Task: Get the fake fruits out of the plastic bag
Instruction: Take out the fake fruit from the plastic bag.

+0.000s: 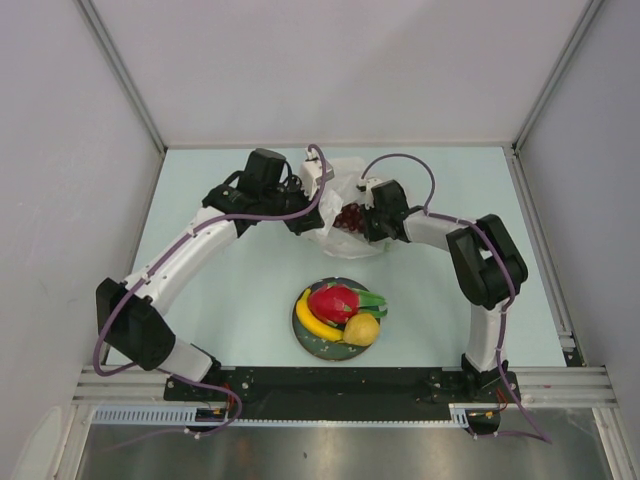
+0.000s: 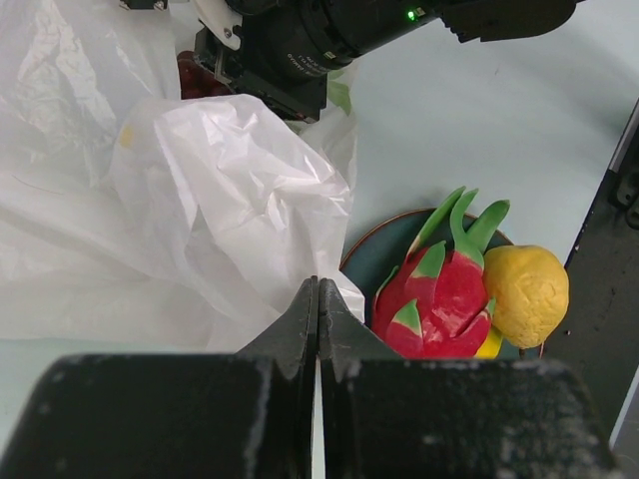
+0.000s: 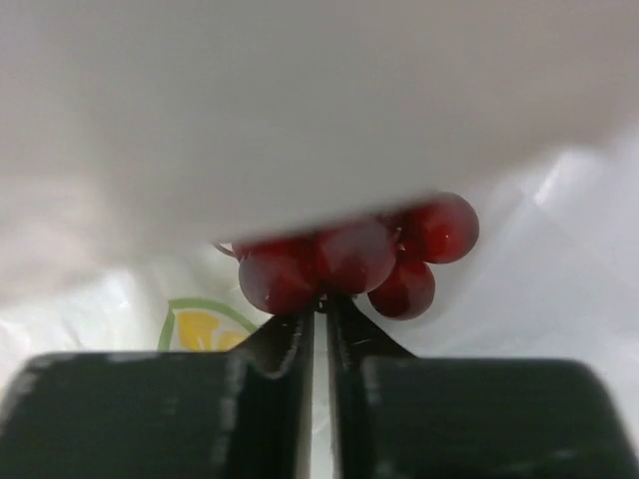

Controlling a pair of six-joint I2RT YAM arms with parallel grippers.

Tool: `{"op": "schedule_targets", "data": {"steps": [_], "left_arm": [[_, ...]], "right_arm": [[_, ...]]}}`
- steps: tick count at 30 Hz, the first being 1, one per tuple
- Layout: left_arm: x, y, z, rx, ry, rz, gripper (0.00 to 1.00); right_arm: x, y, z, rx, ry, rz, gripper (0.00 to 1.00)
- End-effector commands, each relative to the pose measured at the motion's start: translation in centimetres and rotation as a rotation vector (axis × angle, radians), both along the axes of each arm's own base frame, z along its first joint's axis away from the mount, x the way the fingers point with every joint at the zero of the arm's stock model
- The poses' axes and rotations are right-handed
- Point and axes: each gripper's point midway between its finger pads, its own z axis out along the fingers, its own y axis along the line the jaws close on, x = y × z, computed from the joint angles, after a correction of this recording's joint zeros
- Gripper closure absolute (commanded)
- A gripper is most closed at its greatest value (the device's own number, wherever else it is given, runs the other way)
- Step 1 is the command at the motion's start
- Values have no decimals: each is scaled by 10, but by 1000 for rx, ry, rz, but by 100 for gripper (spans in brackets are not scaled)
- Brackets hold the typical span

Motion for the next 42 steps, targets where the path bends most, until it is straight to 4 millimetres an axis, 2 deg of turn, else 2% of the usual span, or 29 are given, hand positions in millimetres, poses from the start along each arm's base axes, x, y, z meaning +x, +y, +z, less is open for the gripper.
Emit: {"op": "schedule_targets", "data": {"steps": [1, 5, 6, 9, 10, 12, 13, 15, 16, 18, 19, 22, 23, 29, 35, 38, 42], "left_arm": [[6, -6, 17, -28, -42, 0, 100], [6, -5, 19, -28, -51, 2, 100], [8, -5, 19, -25, -56, 5, 100], [11, -3, 17, -11, -70, 13, 100], [13, -2, 17, -9, -73, 21, 100], [20, 2, 11, 11, -84, 53, 100], [24, 3, 9, 18, -84, 73, 100], [28, 4, 4, 19, -78, 101, 100], [32, 6, 1, 25, -84, 125, 100], [39, 5, -3, 19, -69, 160, 100], [42, 5, -4, 20, -63, 171, 100], [51, -1, -5, 12, -54, 188, 100], [56, -4, -5, 10, -51, 190, 100], [73, -9, -2, 7, -43, 203, 100], [78, -9, -6, 16, -39, 210, 100], [80, -6, -11, 26, -27, 218, 100], [79, -4, -13, 21, -19, 226, 100]], "right_arm": [[18, 17, 31, 28, -112, 90, 100], [12, 17, 59, 31, -146, 137, 100], [8, 16, 75, 35, -162, 150, 100], [2, 15, 103, 21, -220, 204, 100], [1, 14, 119, 25, -258, 214, 100], [-1, 14, 134, 37, -290, 237, 100], [-4, 15, 149, 54, -321, 265, 100], [-4, 12, 163, 73, -349, 273, 100], [-9, 15, 176, 96, -372, 293, 100], [-12, 13, 188, 105, -400, 306, 100], [-17, 15, 203, 127, -427, 330, 100], [-26, 19, 225, 145, -487, 376, 100], [-31, 19, 242, 151, -531, 382, 100], [-46, 9, 302, 173, -690, 356, 100], [-62, 4, 337, 184, -783, 351, 100], [-80, 9, 352, 173, -828, 402, 100], [-114, 18, 368, 180, -862, 506, 100]]}}
